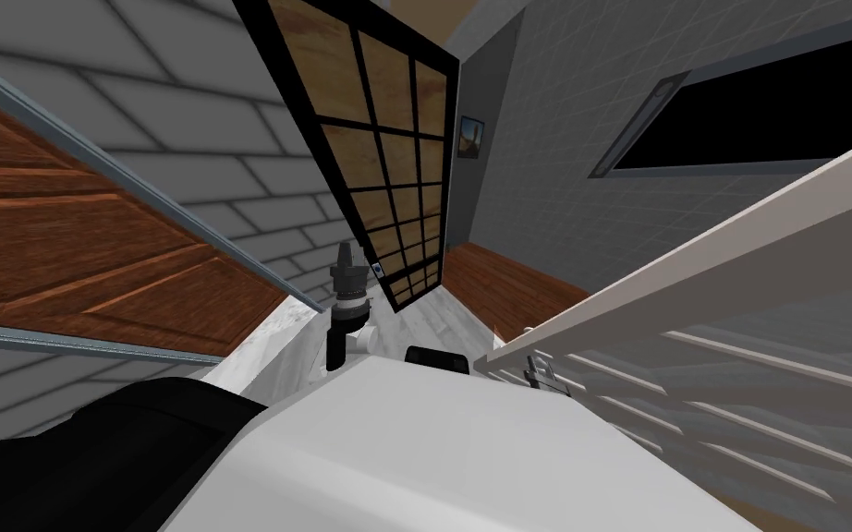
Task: Pull the door open
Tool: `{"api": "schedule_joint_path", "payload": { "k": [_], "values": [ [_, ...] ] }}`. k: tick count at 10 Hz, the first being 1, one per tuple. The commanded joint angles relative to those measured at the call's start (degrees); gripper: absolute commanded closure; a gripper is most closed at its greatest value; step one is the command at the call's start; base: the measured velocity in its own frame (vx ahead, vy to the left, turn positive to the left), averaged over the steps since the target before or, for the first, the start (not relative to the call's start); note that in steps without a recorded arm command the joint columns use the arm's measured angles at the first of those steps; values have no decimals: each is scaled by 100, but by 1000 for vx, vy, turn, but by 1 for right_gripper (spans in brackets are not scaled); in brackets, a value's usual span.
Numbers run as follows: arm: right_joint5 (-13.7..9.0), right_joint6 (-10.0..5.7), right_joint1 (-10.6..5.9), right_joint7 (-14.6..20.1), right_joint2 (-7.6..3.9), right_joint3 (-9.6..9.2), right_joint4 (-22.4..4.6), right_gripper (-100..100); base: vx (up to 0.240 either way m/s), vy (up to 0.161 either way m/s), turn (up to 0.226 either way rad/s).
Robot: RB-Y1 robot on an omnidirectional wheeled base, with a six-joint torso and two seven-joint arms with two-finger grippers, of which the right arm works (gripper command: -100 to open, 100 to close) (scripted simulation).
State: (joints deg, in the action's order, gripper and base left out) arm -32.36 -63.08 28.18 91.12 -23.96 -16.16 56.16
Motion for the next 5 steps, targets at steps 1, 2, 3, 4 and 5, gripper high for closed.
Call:
{"api": "schedule_joint_path", "payload": {
  "k": [1, 2, 3, 4, 5],
  "values": [
    [61, -101, 21, 81, -58, -80, -41, 100, -260, 16, 104],
    [100, -160, 18, 136, -100, -130, -80, 100, -250, -7, 101],
    [129, -205, 15, 177, -132, -167, -109, 100, -233, -17, 100],
    [108, -154, 19, 137, -110, -139, -91, 100, -105, -5, 16],
    [162, -222, 9, 215, -154, -211, -167, 100, -173, -8, 126]
  ]
}}
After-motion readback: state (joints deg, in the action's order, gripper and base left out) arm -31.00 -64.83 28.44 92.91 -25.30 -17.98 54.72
